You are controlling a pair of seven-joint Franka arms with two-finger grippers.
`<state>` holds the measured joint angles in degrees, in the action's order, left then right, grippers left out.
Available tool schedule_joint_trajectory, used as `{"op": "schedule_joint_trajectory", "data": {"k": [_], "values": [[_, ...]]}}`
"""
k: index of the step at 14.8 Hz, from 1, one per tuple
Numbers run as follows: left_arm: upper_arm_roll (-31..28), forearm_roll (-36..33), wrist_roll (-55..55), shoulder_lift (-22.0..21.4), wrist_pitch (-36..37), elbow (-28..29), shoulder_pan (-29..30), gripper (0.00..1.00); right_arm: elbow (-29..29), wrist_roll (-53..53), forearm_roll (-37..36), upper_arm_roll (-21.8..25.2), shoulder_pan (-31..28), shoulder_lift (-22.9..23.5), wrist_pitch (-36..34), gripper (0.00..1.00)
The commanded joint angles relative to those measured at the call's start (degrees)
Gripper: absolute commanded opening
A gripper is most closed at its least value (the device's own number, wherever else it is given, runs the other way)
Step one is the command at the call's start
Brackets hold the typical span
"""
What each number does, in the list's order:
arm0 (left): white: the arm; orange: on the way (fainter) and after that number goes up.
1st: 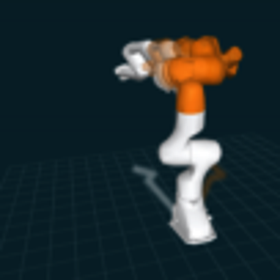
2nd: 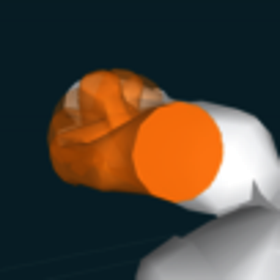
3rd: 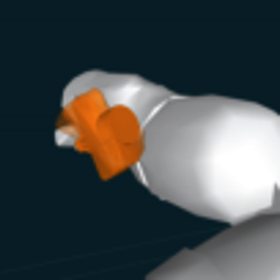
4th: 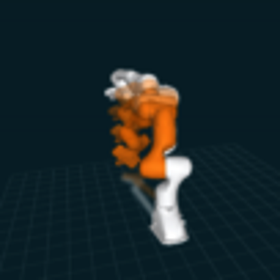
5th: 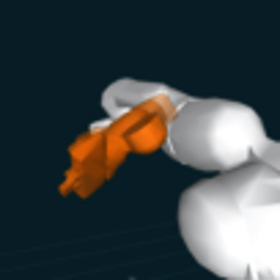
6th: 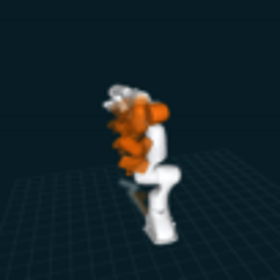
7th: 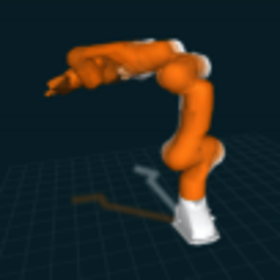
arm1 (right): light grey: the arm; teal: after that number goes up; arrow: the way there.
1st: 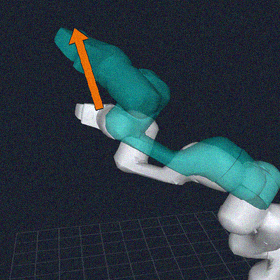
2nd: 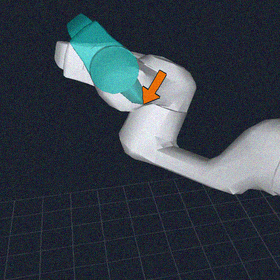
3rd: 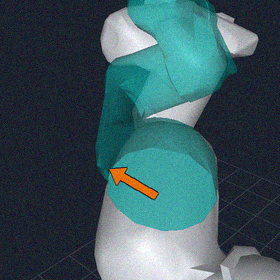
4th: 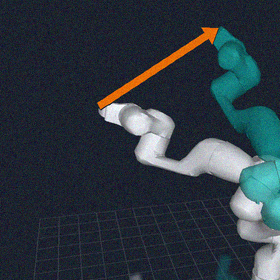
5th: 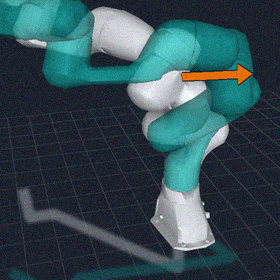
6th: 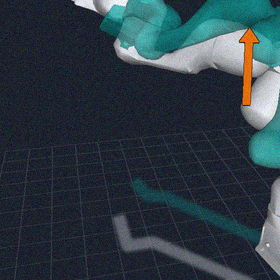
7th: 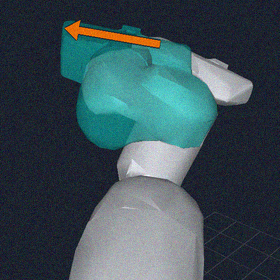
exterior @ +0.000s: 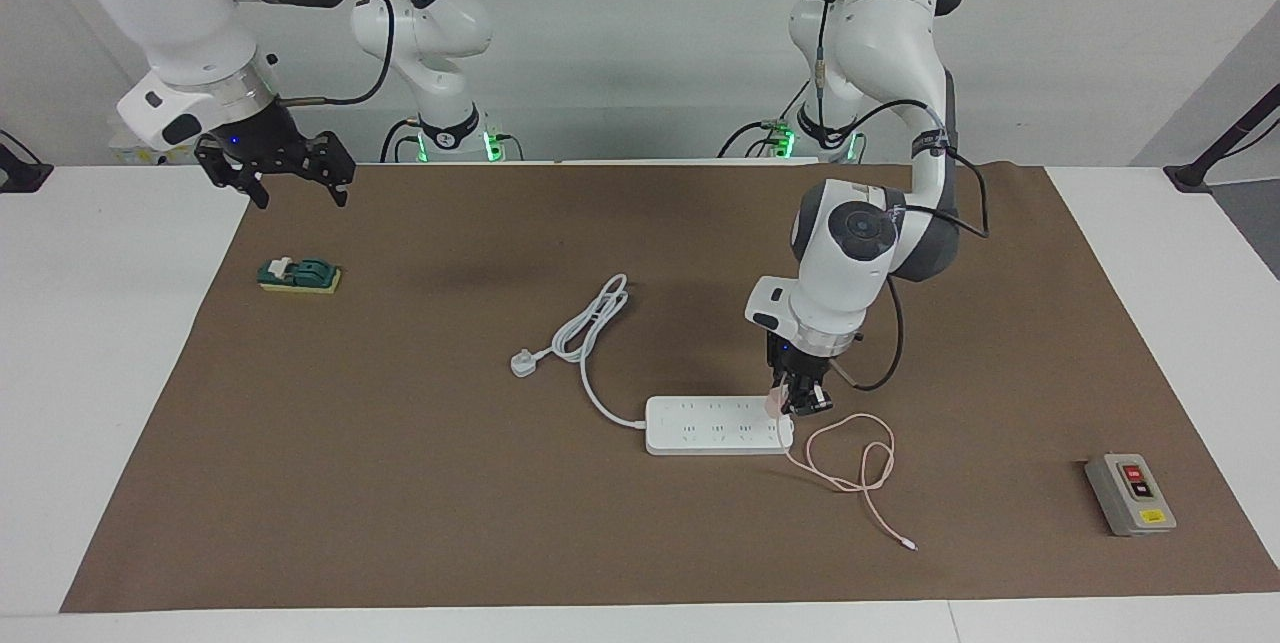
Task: Plug charger into power strip
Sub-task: 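Push the charger into the power strip socket with the left gripper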
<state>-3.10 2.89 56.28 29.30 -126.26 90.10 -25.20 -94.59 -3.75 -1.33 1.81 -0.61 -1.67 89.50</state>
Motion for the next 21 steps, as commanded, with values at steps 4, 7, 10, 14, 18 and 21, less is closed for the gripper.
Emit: {"op": "schedule_joint_trajectory", "data": {"k": [4,7,10,14,18,21], "values": [[-0.1,-1.0,0.1,-0.4,-1.4,2.8,-0.6,0.06,-1.4,0.9,-0.7,-0.8,-0.8,-1.2,0.5,1.00],[0.1,-0.7,0.1,-0.4,-1.2,3.0,-0.6,0.06,-1.3,0.9,-0.7,-0.8,-0.8,-1.2,0.5,1.00],[0.4,-0.5,0.1,-0.5,-1.0,3.1,-0.6,0.06,-1.3,0.9,-0.7,-0.8,-0.8,-1.2,0.5,1.00],[0.5,-0.4,0.1,-0.8,0.1,3.8,-0.6,0.06,-1.3,0.9,-0.7,-0.8,-0.8,-1.2,0.5,1.00],[0.5,-0.5,0.1,-0.9,0.7,3.9,-0.6,0.06,-1.3,0.9,-0.7,-0.8,-0.8,-1.2,0.5,1.00],[0.5,-0.5,0.1,-1.1,1.6,3.9,-0.6,0.06,-1.3,0.9,-0.7,-0.8,-0.7,-1.2,0.5,1.00]]}}
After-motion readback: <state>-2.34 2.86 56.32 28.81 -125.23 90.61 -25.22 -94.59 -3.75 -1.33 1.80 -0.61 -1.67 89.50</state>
